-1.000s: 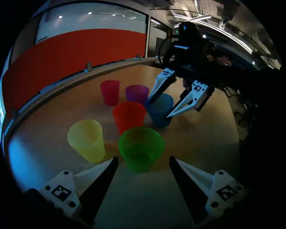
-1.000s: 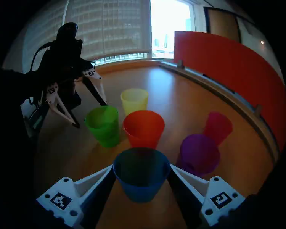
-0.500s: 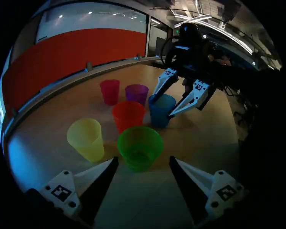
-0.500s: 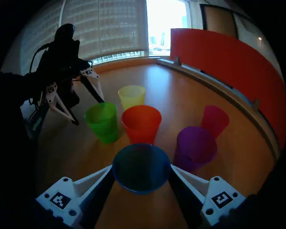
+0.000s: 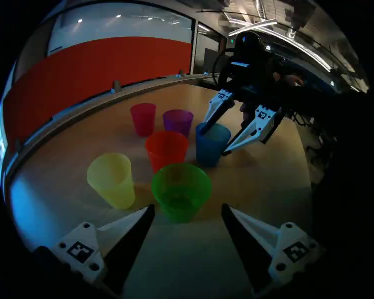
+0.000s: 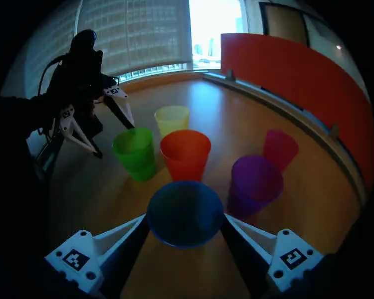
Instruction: Pour water
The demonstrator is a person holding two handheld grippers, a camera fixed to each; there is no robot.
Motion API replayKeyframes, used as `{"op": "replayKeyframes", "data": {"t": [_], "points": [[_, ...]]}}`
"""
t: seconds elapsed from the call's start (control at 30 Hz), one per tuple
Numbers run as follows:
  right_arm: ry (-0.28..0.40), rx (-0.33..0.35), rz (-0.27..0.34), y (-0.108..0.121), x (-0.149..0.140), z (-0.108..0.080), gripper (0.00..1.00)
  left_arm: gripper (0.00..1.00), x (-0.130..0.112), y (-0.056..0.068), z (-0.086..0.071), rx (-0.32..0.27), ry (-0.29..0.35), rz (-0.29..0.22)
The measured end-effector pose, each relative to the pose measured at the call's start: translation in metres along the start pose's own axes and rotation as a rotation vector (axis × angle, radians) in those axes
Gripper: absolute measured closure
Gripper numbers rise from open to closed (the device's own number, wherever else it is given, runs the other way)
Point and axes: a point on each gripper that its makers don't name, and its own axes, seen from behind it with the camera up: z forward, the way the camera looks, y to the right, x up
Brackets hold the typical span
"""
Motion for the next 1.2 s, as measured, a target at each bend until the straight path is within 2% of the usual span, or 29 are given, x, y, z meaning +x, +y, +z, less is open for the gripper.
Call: {"op": "replayKeyframes", "data": {"t": [0.4,0.87,1.07,1.2], "points": [[-0.015,-0.043,0.009,0.004,-0.018,-0.015,0.0,0.01,-0.004,-0.011,-0.013,0.049,0.01,-0.022],[-0.004,-0.138,0.062,0.011,-0.043,-0.056,0.0,0.01,-0.018,-0.029,-0.037,0.132,0.024,-0.056],[0.027,-0.168,0.093,0.006,-0.048,-0.07,0.0,0.01,-0.021,-0.041,-0.049,0.198,0.041,-0.075],[0.046,-0.195,0.119,0.004,-0.051,-0.079,0.0,0.0,-0.022,-0.05,-0.059,0.254,0.056,-0.07]]}}
